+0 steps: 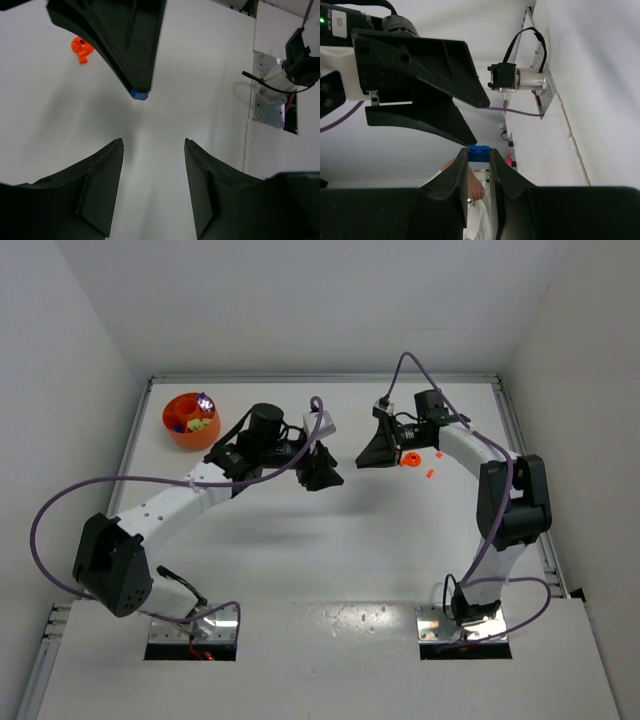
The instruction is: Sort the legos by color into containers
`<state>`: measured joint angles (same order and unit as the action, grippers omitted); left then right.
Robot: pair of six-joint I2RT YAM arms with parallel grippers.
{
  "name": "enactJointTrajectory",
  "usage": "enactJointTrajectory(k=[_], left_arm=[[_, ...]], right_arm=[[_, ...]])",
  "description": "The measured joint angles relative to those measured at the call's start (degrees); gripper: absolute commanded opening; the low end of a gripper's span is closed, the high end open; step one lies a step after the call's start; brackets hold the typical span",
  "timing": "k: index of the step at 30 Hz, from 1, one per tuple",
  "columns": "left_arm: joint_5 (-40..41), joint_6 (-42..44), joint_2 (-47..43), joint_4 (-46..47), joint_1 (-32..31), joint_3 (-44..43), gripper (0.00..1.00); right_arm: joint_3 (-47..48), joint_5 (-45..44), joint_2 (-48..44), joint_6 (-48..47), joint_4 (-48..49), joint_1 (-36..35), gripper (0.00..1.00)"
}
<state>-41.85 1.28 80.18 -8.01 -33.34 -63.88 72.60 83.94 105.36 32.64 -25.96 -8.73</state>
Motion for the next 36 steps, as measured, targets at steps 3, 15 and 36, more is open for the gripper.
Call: enactJointTrajectory(k=[3, 15, 36], left_arm=[[1.81, -2.45, 1.81, 3.17, -0.26, -0.04, 0.59], [5.14, -8.44, 6.86, 9.88, -0.42, -1.03, 0.63], [3.19, -10.03, 7.89, 11.56, -2.43, -2.95, 0.59]], right_arm=[[-3.87, 0.28, -2.03, 8.04, 6.93, -0.15, 0.03], [-5.62, 0.52, -2.67, 18.43, 16.90, -0.13, 0.03], [-5.62, 0.55, -2.64, 20.06, 17.81, -0.13, 0.03]])
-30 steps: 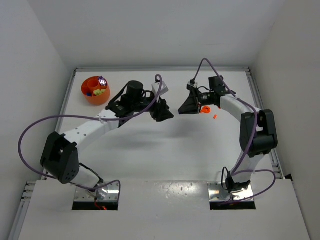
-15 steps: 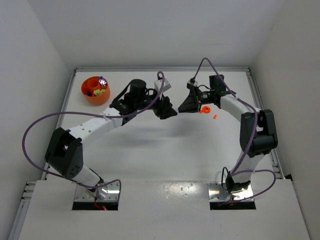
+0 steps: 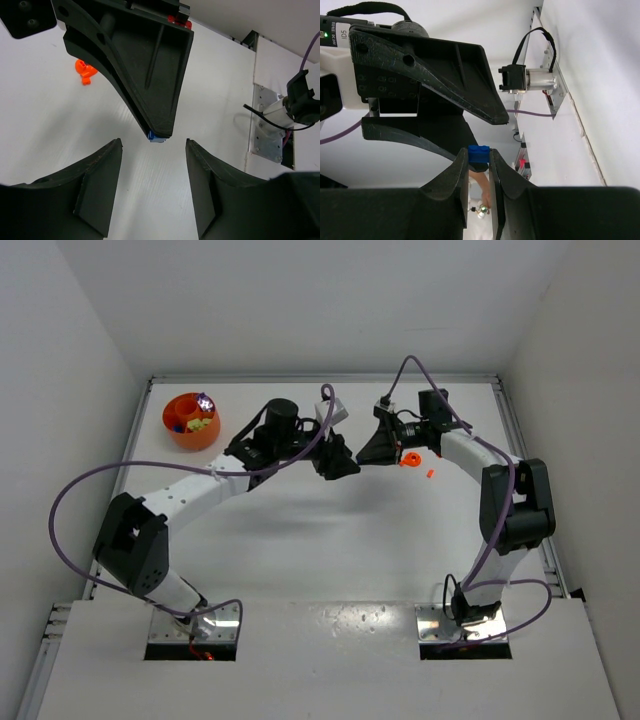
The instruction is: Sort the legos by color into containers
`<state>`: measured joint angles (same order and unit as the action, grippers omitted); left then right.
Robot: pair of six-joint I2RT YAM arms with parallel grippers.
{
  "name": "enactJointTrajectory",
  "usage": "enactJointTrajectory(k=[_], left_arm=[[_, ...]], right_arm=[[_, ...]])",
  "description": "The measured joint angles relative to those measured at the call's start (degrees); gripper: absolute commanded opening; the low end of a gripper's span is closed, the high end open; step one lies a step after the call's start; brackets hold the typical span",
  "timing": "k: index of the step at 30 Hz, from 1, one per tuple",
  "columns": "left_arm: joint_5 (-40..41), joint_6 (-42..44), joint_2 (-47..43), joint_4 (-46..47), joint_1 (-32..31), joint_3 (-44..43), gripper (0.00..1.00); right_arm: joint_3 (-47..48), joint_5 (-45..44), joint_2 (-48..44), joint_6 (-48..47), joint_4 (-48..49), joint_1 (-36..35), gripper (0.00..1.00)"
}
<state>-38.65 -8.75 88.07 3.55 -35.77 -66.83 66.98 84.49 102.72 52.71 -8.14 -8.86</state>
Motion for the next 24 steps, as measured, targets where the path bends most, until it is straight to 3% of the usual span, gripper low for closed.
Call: enactJointTrajectory(k=[6, 14, 16, 20, 24], left_arm=[[0.31, -0.33, 0.39, 0.00, 0.00, -0.22, 0.59], [0.79, -0.37, 0.44, 0.00, -0.07, -0.35, 0.50], [0.81, -0.37, 0.68, 0.00, -0.26, -0.50, 0.47], [0.81, -0.50, 1.11, -0.02, -0.52, -0.52, 0.32], [0.48, -0.55, 1.11, -0.04, -0.63, -0.52, 0.29]], right_arm=[[-0.13, 0.00, 0.02, 0.02, 0.46, -0.02, 0.03], [-0.55, 0.00, 0.02, 0.48, 0.98, -0.28, 0.03], [-0.55, 0.00, 0.04, 0.50, 1.29, -0.28, 0.03], [-0.57, -0.02, 0.04, 0.72, 1.75, -0.28, 0.03], [-0.81, -0.04, 0.04, 0.92, 2.01, -0.28, 0.03]])
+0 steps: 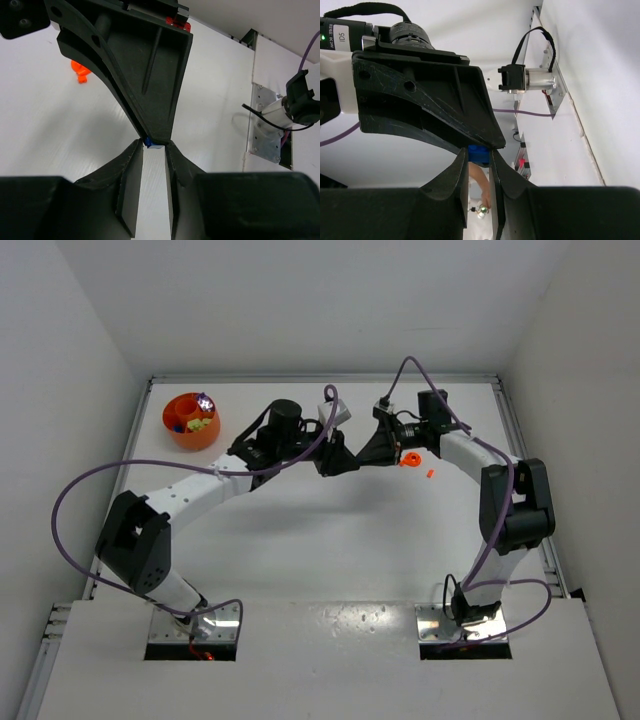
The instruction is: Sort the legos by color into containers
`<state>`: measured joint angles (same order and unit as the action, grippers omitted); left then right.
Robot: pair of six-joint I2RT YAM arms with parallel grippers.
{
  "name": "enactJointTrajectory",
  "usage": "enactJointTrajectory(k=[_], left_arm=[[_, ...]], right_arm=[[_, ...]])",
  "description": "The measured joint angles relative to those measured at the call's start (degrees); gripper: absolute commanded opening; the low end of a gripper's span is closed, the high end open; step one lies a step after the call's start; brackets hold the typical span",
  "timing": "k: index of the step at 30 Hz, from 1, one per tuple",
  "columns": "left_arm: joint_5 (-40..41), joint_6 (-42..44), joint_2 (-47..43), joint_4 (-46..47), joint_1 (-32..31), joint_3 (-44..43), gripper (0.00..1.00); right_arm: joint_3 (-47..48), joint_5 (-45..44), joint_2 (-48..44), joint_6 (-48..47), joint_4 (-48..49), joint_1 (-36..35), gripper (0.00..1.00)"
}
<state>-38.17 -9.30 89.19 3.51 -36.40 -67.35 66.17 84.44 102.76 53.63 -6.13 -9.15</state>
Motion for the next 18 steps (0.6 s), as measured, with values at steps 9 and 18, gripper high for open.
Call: enactJointTrajectory(k=[9, 18], left_arm=[[0.00, 0.00, 0.00, -0.09, 0.00, 0.00, 0.35], [0.02, 0.00, 0.00, -0.24, 0.00, 0.00, 0.35]], right_arm=[[-0.48, 0.15, 0.11, 0.52, 0.35, -0.07, 0.03], [-0.66, 0.22, 0.17, 0.63, 0.72, -0.11, 0.03]])
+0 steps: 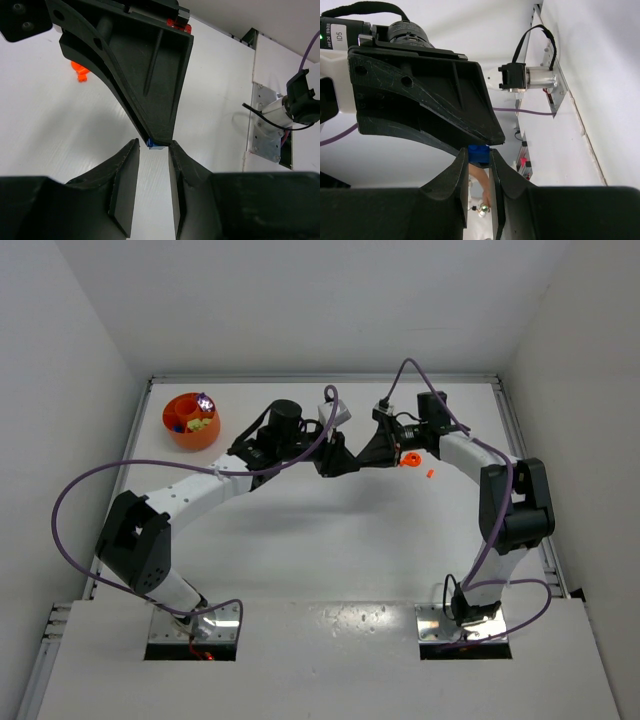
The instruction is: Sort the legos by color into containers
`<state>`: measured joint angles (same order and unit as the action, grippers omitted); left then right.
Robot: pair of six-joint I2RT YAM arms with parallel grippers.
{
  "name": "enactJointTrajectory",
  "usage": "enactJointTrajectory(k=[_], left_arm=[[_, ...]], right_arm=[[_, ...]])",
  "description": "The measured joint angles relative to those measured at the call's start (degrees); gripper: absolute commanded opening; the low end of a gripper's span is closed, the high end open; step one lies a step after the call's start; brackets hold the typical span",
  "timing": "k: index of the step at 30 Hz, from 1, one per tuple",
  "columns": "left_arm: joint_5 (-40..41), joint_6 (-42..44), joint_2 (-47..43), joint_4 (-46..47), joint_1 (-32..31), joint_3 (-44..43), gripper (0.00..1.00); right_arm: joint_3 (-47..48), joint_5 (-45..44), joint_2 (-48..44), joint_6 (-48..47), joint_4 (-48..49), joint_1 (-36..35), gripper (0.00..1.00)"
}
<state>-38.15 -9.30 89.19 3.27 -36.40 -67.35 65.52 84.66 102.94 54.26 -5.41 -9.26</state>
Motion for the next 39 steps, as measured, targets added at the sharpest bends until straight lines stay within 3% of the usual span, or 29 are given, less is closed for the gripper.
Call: enactJointTrajectory(k=[9, 15, 20, 27, 29, 30, 31, 35, 39], left_arm=[[0.04, 0.00, 0.00, -0.59, -0.02, 0.00, 0.38], [-0.20, 0.13, 0.00, -0.83, -0.07, 0.00, 0.17], [-0.24, 0.48, 0.00, -1.27, -0.07, 0.00, 0.03], [-0.24, 0.48, 0.00, -1.38, -0.07, 0.00, 0.00], [-0.26, 0.46, 0.00, -1.38, -0.07, 0.00, 0.00], [-0.26, 0.48, 0.00, -1.38, -0.07, 0.00, 0.00], [-0.26, 0.48, 0.00, -1.38, -0.07, 0.00, 0.00], [-0.70, 0.26, -0.20, -1.20, -0.07, 0.00, 0.00], [-0.52, 0.33, -0.44, -1.14, -0.07, 0.07, 0.00]], right_arm=[[-1.11, -0.02, 0.00, 0.46, 0.79, 0.00, 0.03], [-1.33, -0.24, 0.00, 1.05, 1.18, 0.00, 0.03], [-1.95, -0.35, 0.04, 1.95, 1.75, 0.00, 0.12], [-2.08, -0.33, 0.09, 2.64, 2.29, 0.00, 0.15], [-2.08, -0.33, 0.09, 2.73, 2.36, -0.02, 0.22], [-2.08, -0.31, 0.13, 2.78, 2.34, -0.02, 0.32], [-2.08, -0.24, 0.17, 2.78, 2.40, -0.02, 0.33], [-2.05, -0.48, 0.68, 2.45, 2.54, -0.20, 0.54], [-1.57, -0.15, 1.84, 2.05, 2.03, -0.22, 0.55]])
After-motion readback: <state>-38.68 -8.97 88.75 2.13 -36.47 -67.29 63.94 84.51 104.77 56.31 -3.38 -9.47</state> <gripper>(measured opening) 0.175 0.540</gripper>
